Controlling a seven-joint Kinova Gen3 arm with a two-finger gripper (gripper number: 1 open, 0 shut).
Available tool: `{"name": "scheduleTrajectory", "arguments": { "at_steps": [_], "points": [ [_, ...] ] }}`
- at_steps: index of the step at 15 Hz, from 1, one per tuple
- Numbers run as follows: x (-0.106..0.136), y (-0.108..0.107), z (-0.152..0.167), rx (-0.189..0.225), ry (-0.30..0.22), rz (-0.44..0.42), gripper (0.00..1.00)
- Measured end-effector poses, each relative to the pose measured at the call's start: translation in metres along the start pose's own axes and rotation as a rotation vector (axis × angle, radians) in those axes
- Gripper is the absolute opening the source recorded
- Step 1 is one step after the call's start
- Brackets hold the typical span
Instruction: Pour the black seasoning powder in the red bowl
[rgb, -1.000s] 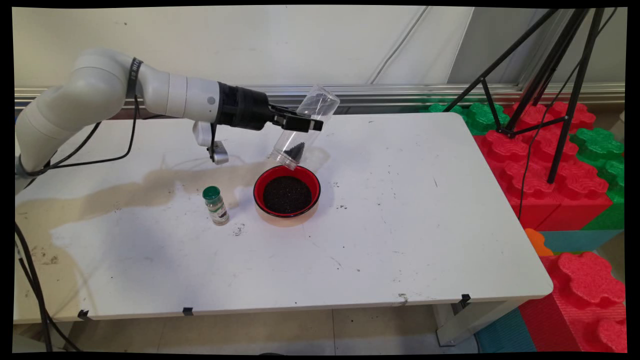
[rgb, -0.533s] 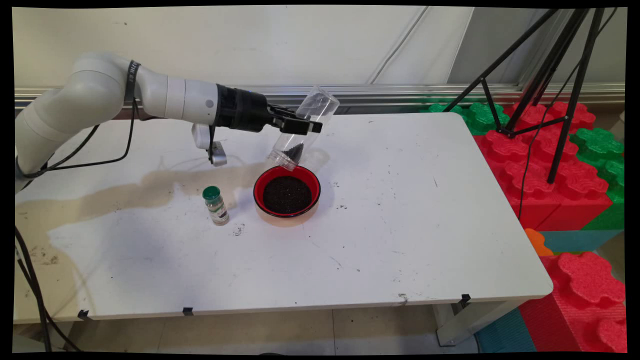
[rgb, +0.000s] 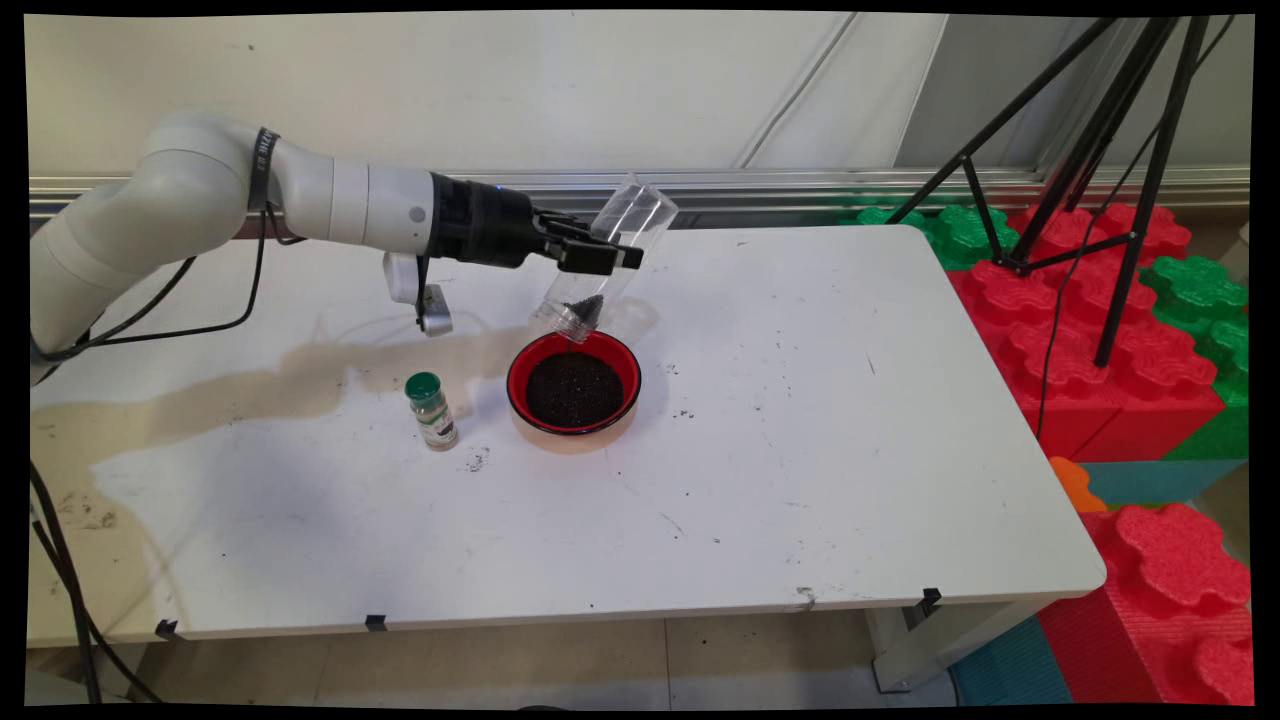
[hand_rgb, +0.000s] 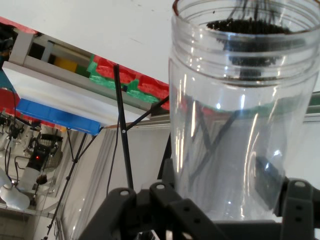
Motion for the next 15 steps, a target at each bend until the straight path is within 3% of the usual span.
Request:
{"name": "scheduleTrajectory", "arguments": {
  "at_steps": [15],
  "points": [
    [-0.0017,-0.0023,-0.0029,0.000,-0.022,-0.004,0.00]
  ]
}}
